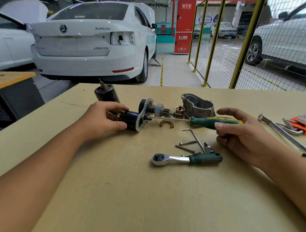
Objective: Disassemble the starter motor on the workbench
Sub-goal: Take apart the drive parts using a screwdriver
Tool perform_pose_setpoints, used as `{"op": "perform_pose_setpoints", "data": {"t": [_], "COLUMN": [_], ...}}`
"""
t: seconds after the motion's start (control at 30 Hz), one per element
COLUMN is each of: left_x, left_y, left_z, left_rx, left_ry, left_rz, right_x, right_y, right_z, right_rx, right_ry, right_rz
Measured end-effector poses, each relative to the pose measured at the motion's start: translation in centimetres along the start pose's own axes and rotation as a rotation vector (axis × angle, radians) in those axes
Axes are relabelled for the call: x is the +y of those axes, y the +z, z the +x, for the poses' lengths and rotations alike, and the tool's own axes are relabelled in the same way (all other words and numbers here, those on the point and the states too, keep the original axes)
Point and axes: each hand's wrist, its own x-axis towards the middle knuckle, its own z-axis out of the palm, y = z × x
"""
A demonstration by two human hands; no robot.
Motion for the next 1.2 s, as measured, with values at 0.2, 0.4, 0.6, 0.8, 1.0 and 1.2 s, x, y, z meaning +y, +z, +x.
{"op": "perform_pose_setpoints", "data": {"t": [0.2,0.4,0.6,0.8,1.0,1.2], "left_x": [-0.1,-0.3,-0.4,-0.4,-0.3,-0.2], "left_y": [0.0,0.0,0.0,0.0,0.1,0.1], "left_z": [0.1,0.1,0.2,0.2,0.3,0.2], "left_rx": [0.003,-0.004,-0.002,-0.005,0.002,0.002], "left_ry": [0.004,0.005,0.007,0.011,0.015,0.013], "left_rz": [-0.009,-0.006,0.0,0.004,0.004,0.026], "right_x": [-0.5,-0.1,-0.5,0.0,-0.3,0.0], "right_y": [0.5,0.3,0.3,-0.1,-0.1,-0.2], "right_z": [-0.1,-0.1,0.0,0.2,0.4,0.3], "right_rx": [0.037,0.0,0.044,-0.003,0.039,-0.024], "right_ry": [0.062,0.021,0.076,0.016,0.088,0.073], "right_rz": [-0.174,-0.04,-0.152,0.019,-0.147,-0.019]}}
